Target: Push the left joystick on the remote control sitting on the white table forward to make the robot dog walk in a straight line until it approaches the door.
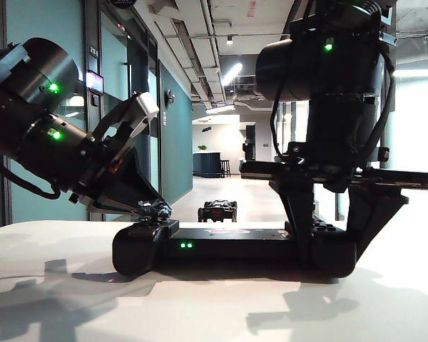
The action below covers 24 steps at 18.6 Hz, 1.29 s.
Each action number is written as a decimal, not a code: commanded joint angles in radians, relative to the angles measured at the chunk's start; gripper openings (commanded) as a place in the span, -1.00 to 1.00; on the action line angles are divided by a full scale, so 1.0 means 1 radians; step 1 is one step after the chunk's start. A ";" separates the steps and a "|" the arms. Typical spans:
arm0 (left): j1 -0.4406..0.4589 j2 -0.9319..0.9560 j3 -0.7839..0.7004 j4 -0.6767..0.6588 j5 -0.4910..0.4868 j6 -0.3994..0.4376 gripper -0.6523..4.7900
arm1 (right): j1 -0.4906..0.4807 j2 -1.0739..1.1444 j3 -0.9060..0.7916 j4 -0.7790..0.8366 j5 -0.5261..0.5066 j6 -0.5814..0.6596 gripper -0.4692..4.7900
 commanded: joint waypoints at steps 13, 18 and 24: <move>0.001 -0.002 0.004 0.015 -0.025 -0.002 -0.78 | 0.000 -0.002 0.002 -0.008 -0.012 -0.004 -0.26; 0.001 -0.002 0.004 0.015 -0.025 -0.002 -0.78 | 0.000 -0.002 0.002 -0.008 -0.012 -0.004 -0.26; 0.001 -0.002 0.004 0.015 -0.025 -0.002 -0.78 | 0.000 -0.002 0.002 -0.008 -0.012 -0.004 -0.26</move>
